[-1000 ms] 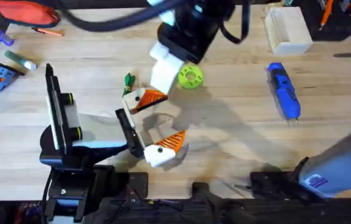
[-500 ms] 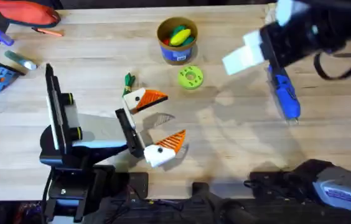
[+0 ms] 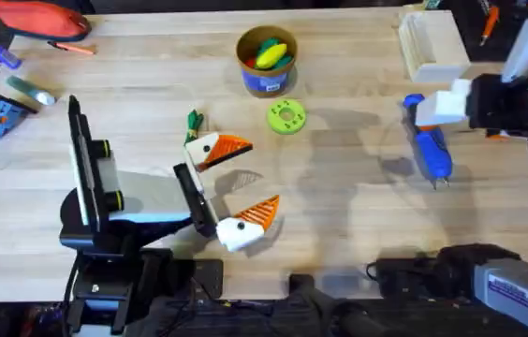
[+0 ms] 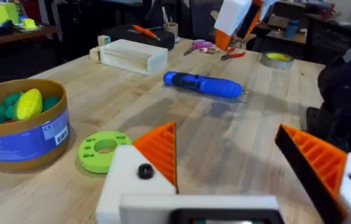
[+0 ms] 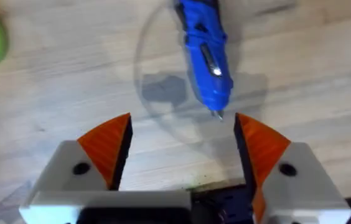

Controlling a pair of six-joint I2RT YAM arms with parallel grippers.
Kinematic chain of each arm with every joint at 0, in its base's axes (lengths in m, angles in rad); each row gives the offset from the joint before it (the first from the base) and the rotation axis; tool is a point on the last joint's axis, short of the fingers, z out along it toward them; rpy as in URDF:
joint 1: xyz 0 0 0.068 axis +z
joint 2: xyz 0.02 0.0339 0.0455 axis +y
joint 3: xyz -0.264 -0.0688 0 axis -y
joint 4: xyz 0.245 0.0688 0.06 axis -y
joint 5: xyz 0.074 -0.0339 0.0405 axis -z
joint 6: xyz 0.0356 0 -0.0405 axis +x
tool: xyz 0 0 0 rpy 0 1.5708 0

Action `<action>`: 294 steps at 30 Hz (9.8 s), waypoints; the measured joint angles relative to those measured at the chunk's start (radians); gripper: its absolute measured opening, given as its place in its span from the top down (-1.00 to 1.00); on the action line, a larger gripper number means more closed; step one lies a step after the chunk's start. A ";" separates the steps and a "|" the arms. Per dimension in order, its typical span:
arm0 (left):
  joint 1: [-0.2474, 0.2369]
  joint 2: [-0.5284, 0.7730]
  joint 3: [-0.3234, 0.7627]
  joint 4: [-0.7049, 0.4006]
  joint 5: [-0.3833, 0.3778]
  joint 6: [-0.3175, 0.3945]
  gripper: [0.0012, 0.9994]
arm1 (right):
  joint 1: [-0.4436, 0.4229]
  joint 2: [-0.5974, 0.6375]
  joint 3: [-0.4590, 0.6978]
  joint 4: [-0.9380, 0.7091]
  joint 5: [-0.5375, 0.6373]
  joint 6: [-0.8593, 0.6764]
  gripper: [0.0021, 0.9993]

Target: Pick up the gripper from the table and insert it into the empty holder that is missing its gripper. Then pick up a screw, insert it into the mounting hole, and use the screwdriver to tighten it. Finally, clean up the table by picking up the vegetable and placing it into the bucket.

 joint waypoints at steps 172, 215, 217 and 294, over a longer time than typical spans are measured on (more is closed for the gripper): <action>0.000 0.000 0.000 0.000 0.000 0.007 0.99 | -0.196 0.579 -0.035 0.434 -0.062 -0.497 0.96; 0.000 0.000 0.000 0.000 0.000 0.007 0.99 | 0.348 -0.042 0.016 1.444 -1.189 -0.222 0.96; 0.000 0.000 0.000 0.000 0.000 0.007 0.99 | 0.356 -0.040 0.016 1.444 -1.193 -0.215 0.96; 0.000 0.000 0.000 0.000 0.000 0.007 0.99 | 0.671 0.313 -0.184 2.203 -1.334 -0.001 0.96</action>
